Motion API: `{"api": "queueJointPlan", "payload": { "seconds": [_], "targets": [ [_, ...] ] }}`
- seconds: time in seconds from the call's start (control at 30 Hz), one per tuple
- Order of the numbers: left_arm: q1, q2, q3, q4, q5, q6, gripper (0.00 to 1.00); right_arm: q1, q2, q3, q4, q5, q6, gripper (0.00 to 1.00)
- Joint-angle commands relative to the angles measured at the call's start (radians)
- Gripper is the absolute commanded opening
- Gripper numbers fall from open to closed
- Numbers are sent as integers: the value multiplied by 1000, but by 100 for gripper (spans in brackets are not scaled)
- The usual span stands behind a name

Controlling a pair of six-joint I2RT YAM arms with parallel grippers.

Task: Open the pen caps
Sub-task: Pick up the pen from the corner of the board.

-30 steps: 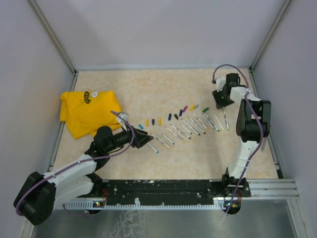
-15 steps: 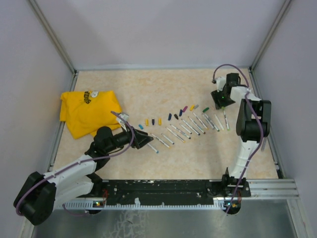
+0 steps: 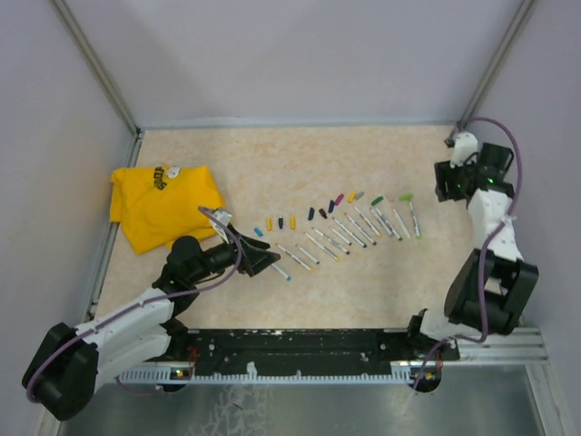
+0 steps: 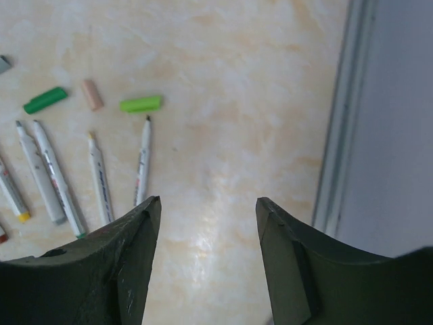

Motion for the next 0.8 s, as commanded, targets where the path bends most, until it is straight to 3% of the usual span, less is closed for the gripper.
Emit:
{"api": "queueJointPlan", "payload": {
  "seconds": [0.0, 0.17, 0.4, 0.6, 0.77],
  "targets": [
    [7, -21, -32, 71, 18, -20, 81, -118, -170, -160, 12, 4, -10, 59],
    [8, -6, -46, 118, 23, -37, 84, -225, -270, -336, 65, 247, -6, 58],
    [7, 47, -44, 160, 59, -64, 84, -489, -256, -397, 63, 61, -98, 53],
    [8, 75, -32, 175, 74, -85, 84, -532, -175, -410, 105, 41, -120, 49],
    [7, 70, -32, 171, 76, -91, 84, -544, -86, -395, 132, 35, -114, 40]
  ]
}}
